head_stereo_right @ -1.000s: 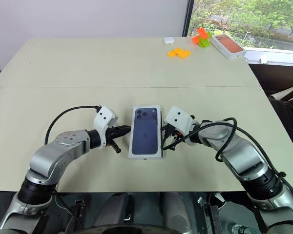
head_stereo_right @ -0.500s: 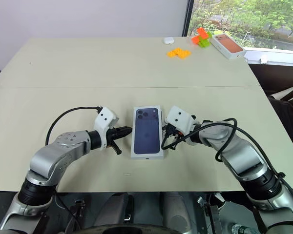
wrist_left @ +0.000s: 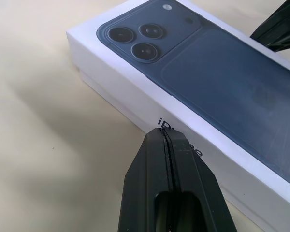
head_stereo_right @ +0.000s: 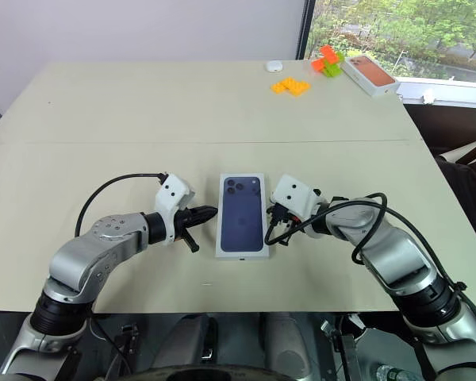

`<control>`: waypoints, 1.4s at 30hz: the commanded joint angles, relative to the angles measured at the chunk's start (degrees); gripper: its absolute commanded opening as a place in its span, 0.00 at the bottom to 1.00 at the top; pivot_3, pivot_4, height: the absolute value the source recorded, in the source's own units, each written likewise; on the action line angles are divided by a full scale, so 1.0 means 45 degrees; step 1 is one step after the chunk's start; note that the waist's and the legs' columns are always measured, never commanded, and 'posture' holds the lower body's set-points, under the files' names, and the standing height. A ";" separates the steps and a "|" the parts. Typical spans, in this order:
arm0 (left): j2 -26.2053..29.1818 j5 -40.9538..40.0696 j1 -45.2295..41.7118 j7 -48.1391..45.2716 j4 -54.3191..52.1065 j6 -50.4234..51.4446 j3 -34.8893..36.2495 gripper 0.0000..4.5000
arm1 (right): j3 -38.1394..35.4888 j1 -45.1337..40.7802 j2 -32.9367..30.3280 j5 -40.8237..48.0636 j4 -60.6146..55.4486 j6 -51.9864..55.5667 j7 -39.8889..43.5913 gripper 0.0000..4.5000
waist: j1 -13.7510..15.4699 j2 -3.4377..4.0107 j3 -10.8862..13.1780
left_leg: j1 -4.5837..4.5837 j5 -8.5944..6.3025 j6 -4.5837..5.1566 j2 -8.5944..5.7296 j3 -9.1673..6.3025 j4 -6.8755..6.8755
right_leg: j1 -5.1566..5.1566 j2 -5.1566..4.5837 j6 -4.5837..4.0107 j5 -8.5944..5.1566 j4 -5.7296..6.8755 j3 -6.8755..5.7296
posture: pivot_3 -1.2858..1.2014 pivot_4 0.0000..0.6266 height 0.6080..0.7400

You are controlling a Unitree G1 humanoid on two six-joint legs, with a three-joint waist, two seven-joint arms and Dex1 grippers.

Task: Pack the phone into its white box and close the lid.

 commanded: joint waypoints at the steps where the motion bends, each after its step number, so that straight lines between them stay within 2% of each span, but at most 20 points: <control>1: -0.0093 -0.0293 -0.0142 -0.0206 -0.0656 -0.0076 -0.0212 0.01 | -0.0043 -0.0034 0.0117 -0.0028 -0.0231 -0.0479 0.0193 0.00 | 0.0002 0.0000 0.0000 | 0.0000 0.0000 0.0000 0.0000 0.0000 0.0000 | 0.0000 0.0000 0.0000 0.0000 0.0000 0.0000 | 0.52 0.24 1.00; 15: 0.0067 -0.0177 -0.0078 -0.0206 -0.0561 -0.0056 -0.0232 0.01 | -0.0290 0.0163 -0.0059 -0.0184 -0.0379 -0.0660 0.0447 0.00 | 0.0005 0.0000 0.0000 | 0.0002 0.0000 0.0000 -0.0003 0.0000 0.0002 | 0.0002 -0.0001 0.0000 0.0000 0.0000 0.0000 | 0.52 0.24 1.00; 26: -0.0263 -0.0230 -0.0179 0.0201 -0.0341 -0.0048 0.0492 0.01 | -0.0547 -0.0239 0.0212 -0.0438 0.0167 -0.0750 0.0086 0.00 | 0.0001 0.0000 0.0000 | 0.0005 0.0002 -0.0003 -0.0002 0.0000 0.0004 | 0.0002 0.0001 0.0000 0.0000 0.0006 0.0001 | 0.52 0.24 1.00; 30: -0.0069 -0.0735 -0.0127 0.0056 -0.0569 0.0240 0.1158 0.01 | -0.1037 -0.0331 0.0073 -0.0323 0.0147 -0.0904 0.0189 0.00 | -0.0005 0.0000 0.0000 | 0.0004 0.0002 -0.0003 -0.0002 0.0000 0.0005 | 0.0003 0.0000 0.0000 0.0000 0.0006 0.0001 | 0.52 0.24 1.00; 34: -0.0317 -0.1358 -0.0739 0.0048 -0.0308 -0.0154 0.2124 0.01 | -0.1796 -0.0730 0.0667 0.0077 0.0305 -0.1032 -0.0025 0.00 | -0.0001 0.0000 0.0000 | 0.0007 0.0003 -0.0004 0.0001 0.0000 0.0005 | 0.0001 0.0002 0.0000 0.0000 0.0010 0.0001 | 0.52 0.24 1.00; 37: -0.0773 -0.0903 -0.1460 0.0520 0.0158 -0.0356 0.1615 0.01 | -0.1661 -0.0925 0.1214 0.0010 0.0524 -0.0997 -0.0335 0.00 | 0.0037 -0.0002 -0.0002 | 0.0013 0.0011 -0.0020 -0.0002 -0.0008 0.0007 | 0.0016 0.0005 -0.0001 0.0001 0.0010 -0.0001 | 0.52 0.24 1.00; 42: -0.1718 0.1430 -0.2708 0.1899 0.2412 -0.1308 -0.0453 0.01 | -0.0793 -0.1350 0.2513 -0.0796 0.1758 -0.1170 -0.1288 0.00 | 0.0009 -0.0005 -0.0006 | 0.0035 0.0012 -0.0021 -0.0030 -0.0007 0.0009 | 0.0048 -0.0017 0.0000 0.0002 0.0005 0.0003 | 0.52 0.24 1.00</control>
